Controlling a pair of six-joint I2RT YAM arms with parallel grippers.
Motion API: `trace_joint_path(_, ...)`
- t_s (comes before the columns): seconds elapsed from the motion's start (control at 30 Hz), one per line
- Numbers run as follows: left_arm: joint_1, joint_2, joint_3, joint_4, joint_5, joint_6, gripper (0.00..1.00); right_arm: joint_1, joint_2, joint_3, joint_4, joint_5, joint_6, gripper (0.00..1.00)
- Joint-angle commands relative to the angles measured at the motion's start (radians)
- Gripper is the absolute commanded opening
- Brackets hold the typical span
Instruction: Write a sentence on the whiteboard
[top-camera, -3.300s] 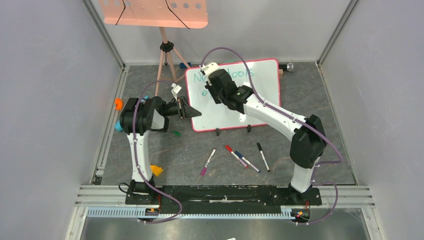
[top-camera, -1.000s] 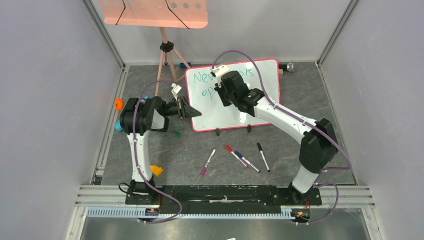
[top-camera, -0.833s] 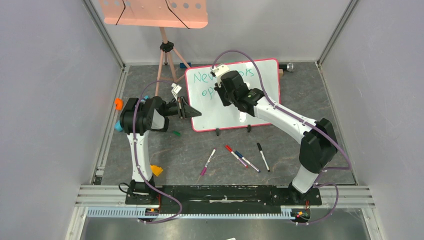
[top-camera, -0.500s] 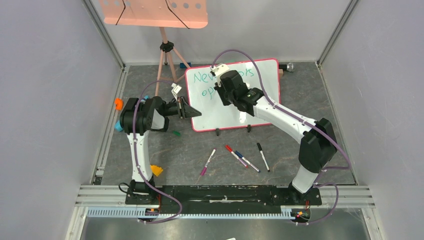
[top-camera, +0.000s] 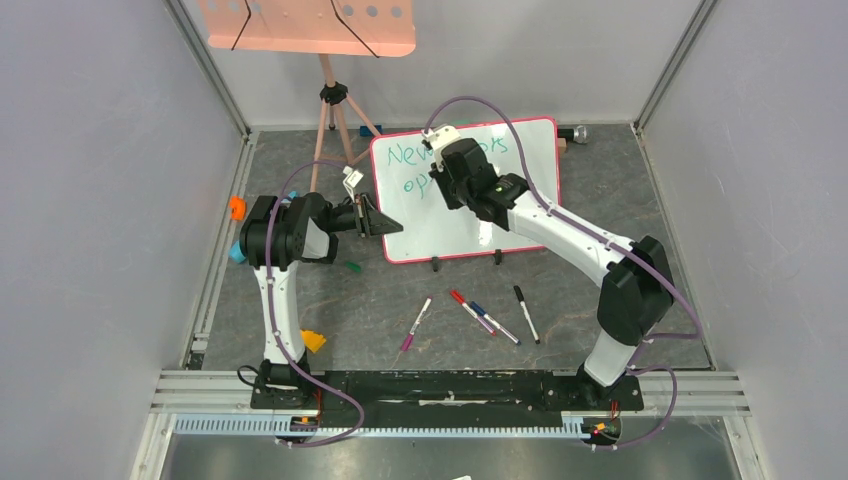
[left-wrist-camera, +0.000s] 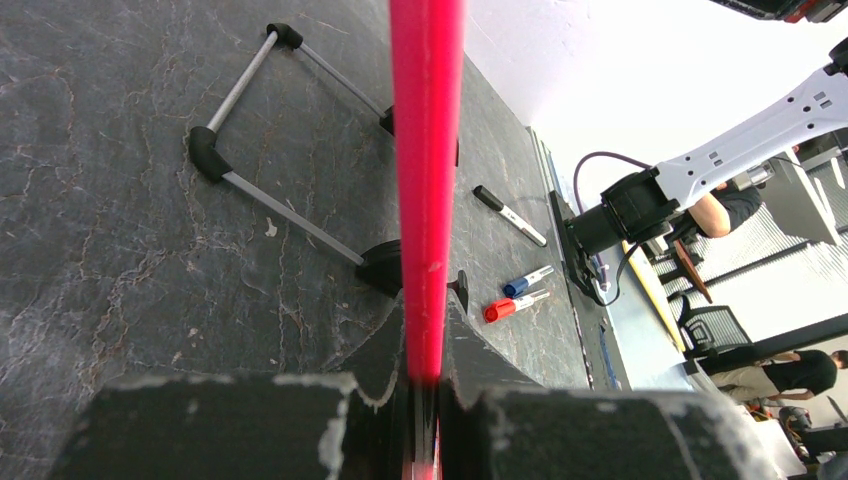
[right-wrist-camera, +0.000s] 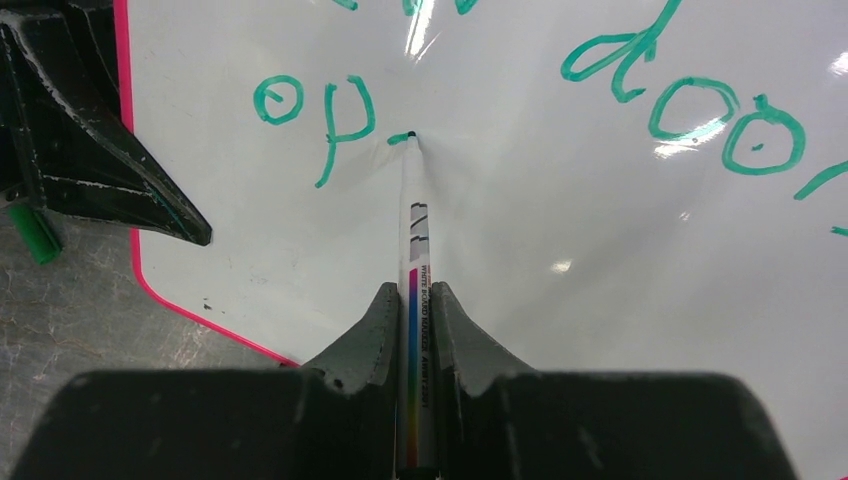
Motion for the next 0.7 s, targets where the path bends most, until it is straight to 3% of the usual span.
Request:
trace_joint_path(0.0, 0.017, 0.054, 0.006, 0.031, -0.100, 0.047, 0.02, -0.026, 0.016, 0.048, -0.015, 0.070, -0.002, 0.00)
trace_joint_path(0.67, 0.017, 0.053, 0.006, 0.031, -0.101, 0.047, 0.02, -0.038, 0.053, 0.091, -0.014, 0.003, 0.000, 0.00)
